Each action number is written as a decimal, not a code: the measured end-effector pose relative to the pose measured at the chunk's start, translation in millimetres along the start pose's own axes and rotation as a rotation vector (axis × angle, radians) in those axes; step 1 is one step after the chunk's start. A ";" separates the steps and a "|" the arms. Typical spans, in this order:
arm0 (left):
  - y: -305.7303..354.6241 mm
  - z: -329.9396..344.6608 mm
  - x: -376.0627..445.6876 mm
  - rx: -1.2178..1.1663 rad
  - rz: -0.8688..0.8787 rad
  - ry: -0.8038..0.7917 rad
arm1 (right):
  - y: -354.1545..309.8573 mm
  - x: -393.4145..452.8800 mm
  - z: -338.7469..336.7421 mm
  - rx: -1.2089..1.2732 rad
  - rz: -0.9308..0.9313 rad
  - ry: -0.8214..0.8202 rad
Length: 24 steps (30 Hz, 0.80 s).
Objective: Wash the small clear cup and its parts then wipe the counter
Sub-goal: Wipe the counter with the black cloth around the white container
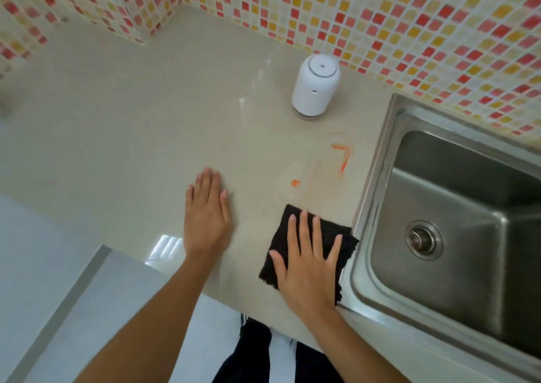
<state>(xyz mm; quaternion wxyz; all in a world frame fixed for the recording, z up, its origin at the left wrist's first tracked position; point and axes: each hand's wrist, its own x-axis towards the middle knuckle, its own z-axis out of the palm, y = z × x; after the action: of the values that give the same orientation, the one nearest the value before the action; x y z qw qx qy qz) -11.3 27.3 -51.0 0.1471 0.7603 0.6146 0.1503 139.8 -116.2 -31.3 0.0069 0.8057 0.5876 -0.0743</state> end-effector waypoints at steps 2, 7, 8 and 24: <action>-0.4 1.1 -0.9 -0.002 -0.004 0.003 | 0.4 7.5 1.1 0.015 -0.076 -0.021; -2.6 2.2 -2.2 -0.004 -0.007 0.023 | 37.7 140.0 -11.9 -0.014 0.039 0.002; -2.4 2.3 -2.2 -0.001 -0.005 0.033 | 47.6 157.4 -12.5 -0.002 0.109 -0.003; -0.9 3.1 -2.2 0.056 0.006 0.026 | 72.4 205.7 -20.9 0.052 0.147 -0.018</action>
<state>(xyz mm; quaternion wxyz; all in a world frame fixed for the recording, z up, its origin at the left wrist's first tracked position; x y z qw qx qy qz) -11.2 25.2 -54.3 0.1171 0.7640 0.6180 0.1434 272.1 58.0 -42.5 -0.0034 0.8459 0.5247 -0.0958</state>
